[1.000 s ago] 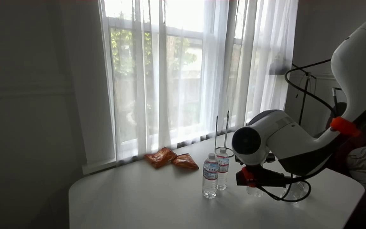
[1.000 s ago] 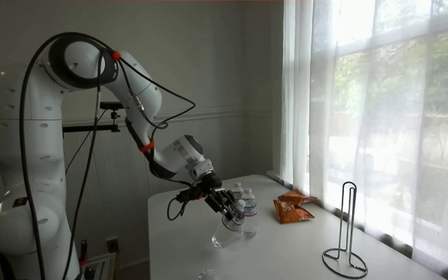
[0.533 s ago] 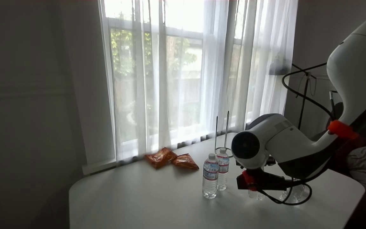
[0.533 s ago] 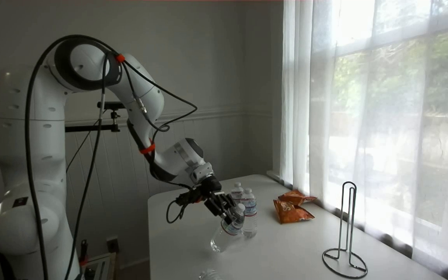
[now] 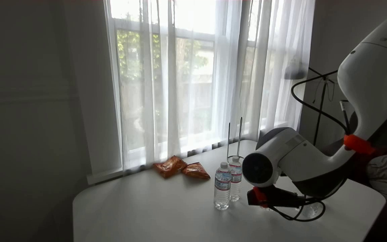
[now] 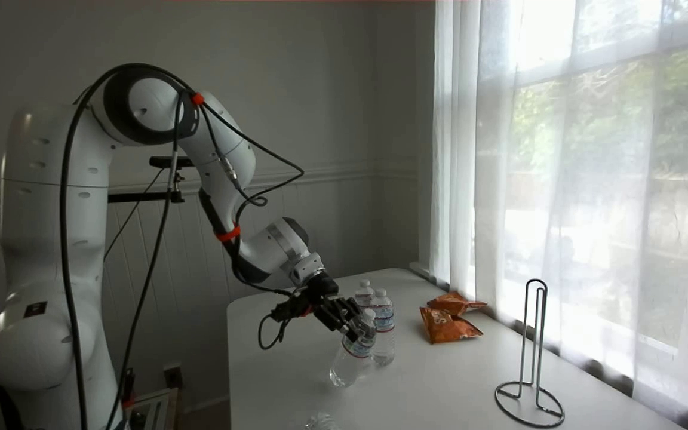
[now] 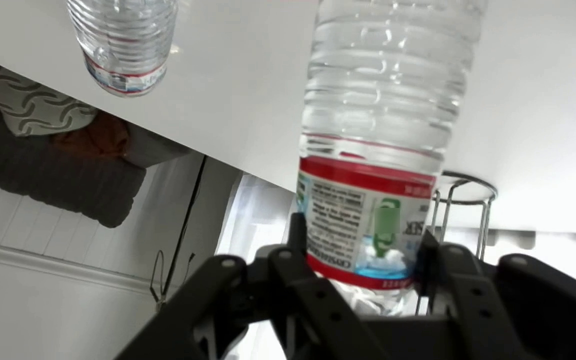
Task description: Pick up both water bottles laying on the table one by one and place them the right way up on the table
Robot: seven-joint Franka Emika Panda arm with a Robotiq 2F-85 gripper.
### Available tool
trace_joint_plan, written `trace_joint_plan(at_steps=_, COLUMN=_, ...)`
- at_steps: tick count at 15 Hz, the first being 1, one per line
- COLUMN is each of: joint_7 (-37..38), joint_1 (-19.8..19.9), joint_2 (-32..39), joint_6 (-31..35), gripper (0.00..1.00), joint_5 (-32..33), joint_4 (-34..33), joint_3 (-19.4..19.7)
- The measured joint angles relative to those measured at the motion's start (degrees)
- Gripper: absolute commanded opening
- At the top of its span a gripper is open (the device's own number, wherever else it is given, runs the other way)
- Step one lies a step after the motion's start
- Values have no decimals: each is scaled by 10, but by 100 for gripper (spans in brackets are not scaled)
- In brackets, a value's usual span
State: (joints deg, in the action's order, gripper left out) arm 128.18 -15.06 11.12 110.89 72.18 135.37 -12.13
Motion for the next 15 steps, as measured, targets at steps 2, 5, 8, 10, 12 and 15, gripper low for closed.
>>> trace_joint_plan(at_steps=2, joint_7=21, joint_1=-7, joint_2=6, joint_6=-21, gripper=22, joint_5=14, joint_4=-6, joint_3=-2)
trace_joint_plan(at_steps=5, joint_7=48, joint_1=-14, joint_2=25, joint_6=-45, gripper=22, joint_5=37, joint_4=-16, joint_3=-7)
trace_joint_plan(at_steps=8, joint_7=78, joint_1=-21, joint_2=54, joint_6=-74, gripper=22, joint_5=55, joint_4=-31, joint_3=-12)
trace_joint_plan(at_steps=10, joint_7=94, joint_1=-27, joint_2=72, joint_6=-94, gripper=22, joint_5=67, joint_4=-42, joint_3=-14)
trace_joint_plan(at_steps=12, joint_7=111, joint_1=-33, joint_2=89, joint_6=-110, gripper=22, joint_5=79, joint_4=-52, joint_3=-15)
trace_joint_plan(at_steps=15, joint_7=131, joint_1=-39, joint_2=111, joint_6=-130, gripper=22, joint_5=91, joint_4=-67, joint_3=-17)
